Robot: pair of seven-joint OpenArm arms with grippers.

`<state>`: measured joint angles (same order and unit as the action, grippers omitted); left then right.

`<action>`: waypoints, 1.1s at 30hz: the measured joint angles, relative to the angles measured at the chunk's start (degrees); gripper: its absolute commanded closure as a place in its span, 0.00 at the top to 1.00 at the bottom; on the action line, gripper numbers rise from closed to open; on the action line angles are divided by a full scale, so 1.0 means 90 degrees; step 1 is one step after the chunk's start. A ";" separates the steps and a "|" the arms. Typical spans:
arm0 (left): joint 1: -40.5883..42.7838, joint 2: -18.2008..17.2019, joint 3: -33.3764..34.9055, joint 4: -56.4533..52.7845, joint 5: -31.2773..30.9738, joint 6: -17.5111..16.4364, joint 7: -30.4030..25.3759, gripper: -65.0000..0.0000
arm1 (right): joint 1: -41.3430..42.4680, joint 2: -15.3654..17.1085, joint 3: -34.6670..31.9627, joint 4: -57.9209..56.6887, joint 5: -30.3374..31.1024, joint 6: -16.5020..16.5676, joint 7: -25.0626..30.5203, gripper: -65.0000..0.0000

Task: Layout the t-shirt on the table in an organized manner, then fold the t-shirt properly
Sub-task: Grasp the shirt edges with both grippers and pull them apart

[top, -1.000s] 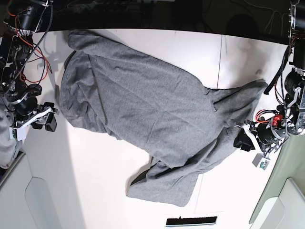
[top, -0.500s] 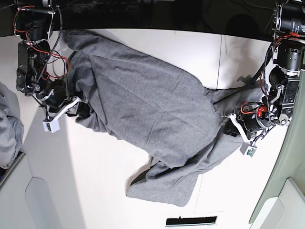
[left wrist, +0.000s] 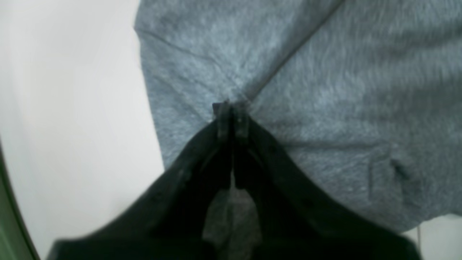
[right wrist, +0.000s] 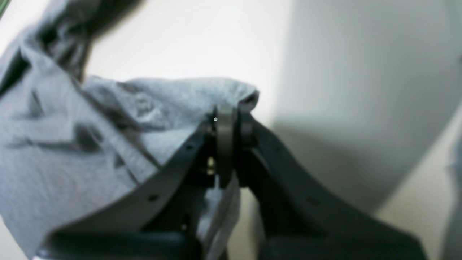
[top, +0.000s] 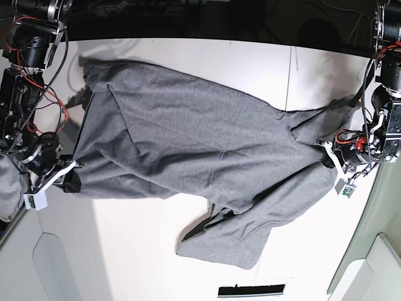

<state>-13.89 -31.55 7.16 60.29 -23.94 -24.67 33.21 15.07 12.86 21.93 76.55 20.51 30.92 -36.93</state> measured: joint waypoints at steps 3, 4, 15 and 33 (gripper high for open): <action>0.0219 0.0015 0.0000 -0.0002 -0.0010 -0.0005 0.0022 0.00 | -0.0124 0.0087 0.0333 0.0580 0.0612 -0.0015 -0.0410 0.00; 0.0304 0.0010 0.0000 0.0002 -0.0061 -0.0007 -0.0036 0.00 | -0.0260 0.0155 0.0398 0.0758 0.0852 0.0000 -0.0459 0.00; 0.0469 -0.0007 -0.0019 0.0019 -0.0100 -0.0398 -0.0002 0.00 | -0.3021 0.0270 0.1287 0.2499 0.1865 0.0024 -0.0457 0.00; 0.0556 -0.0707 0.0002 0.1899 -0.3325 -0.1639 0.1489 0.19 | -0.1394 0.0260 0.1027 0.1161 0.0903 -0.0301 0.0209 0.56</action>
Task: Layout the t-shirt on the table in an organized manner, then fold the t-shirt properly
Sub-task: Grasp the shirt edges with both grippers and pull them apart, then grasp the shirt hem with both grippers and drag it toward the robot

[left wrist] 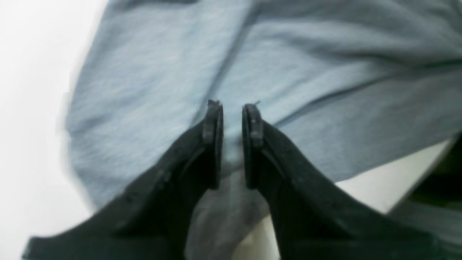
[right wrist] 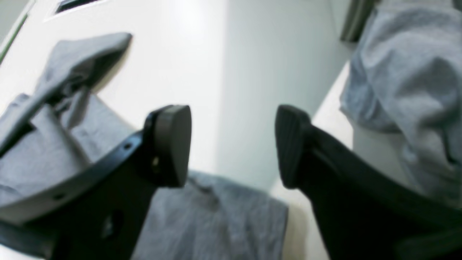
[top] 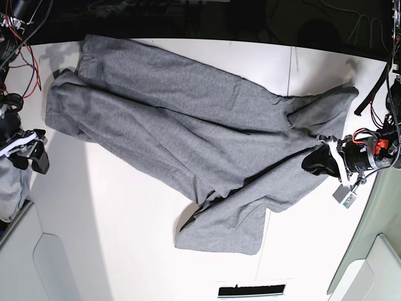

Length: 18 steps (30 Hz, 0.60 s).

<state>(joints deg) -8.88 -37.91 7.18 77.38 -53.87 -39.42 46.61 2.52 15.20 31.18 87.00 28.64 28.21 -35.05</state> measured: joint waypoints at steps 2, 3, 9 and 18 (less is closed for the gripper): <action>0.0087 0.0102 -0.0002 0.0124 -0.0168 -0.0007 0.0044 0.19 | 0.0335 0.0005 -0.0333 -0.0663 -0.0287 0.0024 0.0039 0.56; 0.0138 0.0187 -0.0005 0.0129 -0.0141 -0.0007 0.0061 0.19 | 0.0488 0.0005 -0.0561 -0.0986 -0.0304 0.0073 0.0041 0.56; 0.0763 0.1090 0.0000 0.0121 0.0333 -0.0007 0.0206 0.03 | 0.0920 -0.0027 -0.2130 -0.1787 -0.0304 0.0321 0.0097 0.18; 0.1399 0.1450 -0.0010 0.0121 0.0840 0.0015 0.0100 0.02 | 0.1280 -0.0532 -0.3944 -0.1787 -0.1501 0.0318 0.0789 0.11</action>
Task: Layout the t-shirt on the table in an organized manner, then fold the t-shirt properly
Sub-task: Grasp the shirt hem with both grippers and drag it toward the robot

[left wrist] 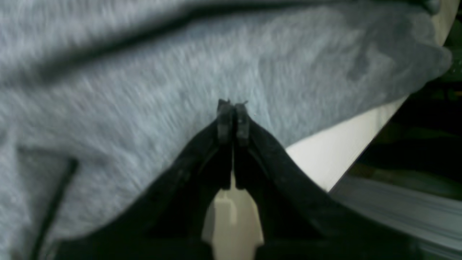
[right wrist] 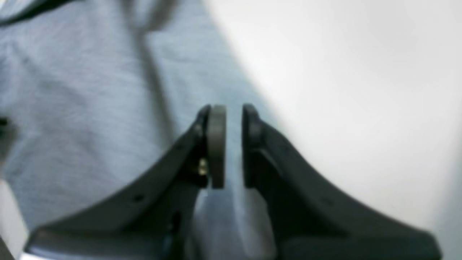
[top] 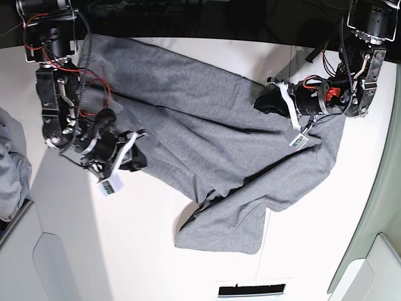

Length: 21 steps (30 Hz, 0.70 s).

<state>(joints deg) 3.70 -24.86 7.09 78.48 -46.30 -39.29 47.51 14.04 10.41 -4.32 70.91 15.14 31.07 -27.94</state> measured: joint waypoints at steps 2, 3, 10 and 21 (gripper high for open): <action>0.0032 0.0017 0.0002 0.0000 0.0163 0.0114 -0.0036 0.02 | 0.0073 -0.0170 -0.0362 0.0000 -0.0333 0.0005 0.0032 0.06; 0.0027 0.0015 0.0002 0.0000 0.0330 0.0255 -0.0044 0.02 | 0.0104 -0.0209 -0.0522 -0.0007 -0.0527 0.0007 0.0039 0.03; -0.0061 -0.0078 0.0002 -0.0197 0.1129 0.0835 -0.0624 0.02 | 0.0131 0.0029 -0.0804 -0.0486 -0.1307 0.0000 0.0044 0.00; -0.1464 -0.0146 -0.0022 -0.1926 0.1455 0.1224 -0.0901 0.02 | -0.0206 0.0933 -0.0799 -0.0423 0.0058 -0.0168 -0.0114 0.00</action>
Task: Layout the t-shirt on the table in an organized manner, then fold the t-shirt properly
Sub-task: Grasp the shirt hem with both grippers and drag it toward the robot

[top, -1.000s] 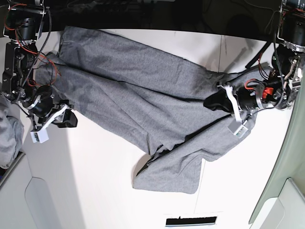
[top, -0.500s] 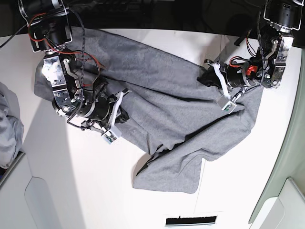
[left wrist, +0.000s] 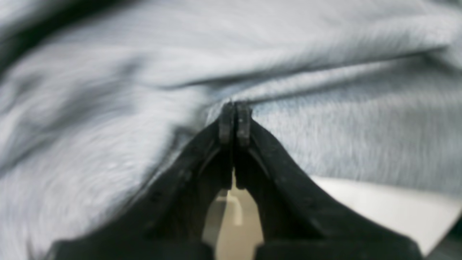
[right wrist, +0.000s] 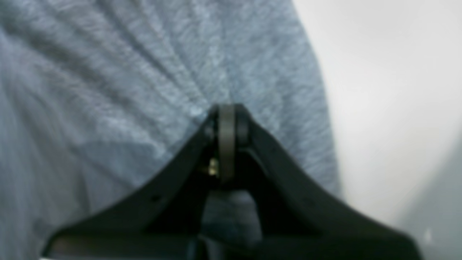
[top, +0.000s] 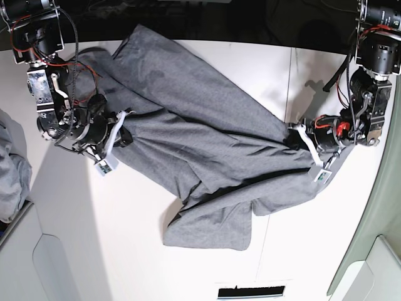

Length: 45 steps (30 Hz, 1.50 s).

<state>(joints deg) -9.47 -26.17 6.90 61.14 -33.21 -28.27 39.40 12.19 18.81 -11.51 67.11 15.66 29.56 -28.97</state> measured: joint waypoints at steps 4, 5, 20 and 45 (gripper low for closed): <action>-0.0631 0.0121 -0.0017 -0.0809 0.0070 0.0019 -0.0083 0.02 | -0.0806 0.0063 0.0044 0.0682 0.0469 0.0015 -0.0041 0.00; -0.0775 0.0175 -0.0019 -0.0981 0.0138 0.0024 -0.0165 0.02 | -0.1039 0.0046 0.0044 0.0886 0.0590 0.0058 -0.0036 0.00; -0.2091 0.0508 0.0019 -0.1273 -0.1049 -0.0760 0.1064 0.10 | -0.1304 -0.0850 0.0663 0.2781 0.0243 -0.0024 -0.0223 0.00; 0.1086 0.0393 0.0277 0.1474 -0.1088 -0.0741 0.1472 0.03 | 0.2302 -0.2295 -0.0952 -0.3021 -0.1887 -0.0080 0.0886 0.00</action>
<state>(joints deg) 0.30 -22.63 9.39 74.41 -43.00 -34.94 52.64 32.91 -1.85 -20.08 39.92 -1.32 28.84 -20.99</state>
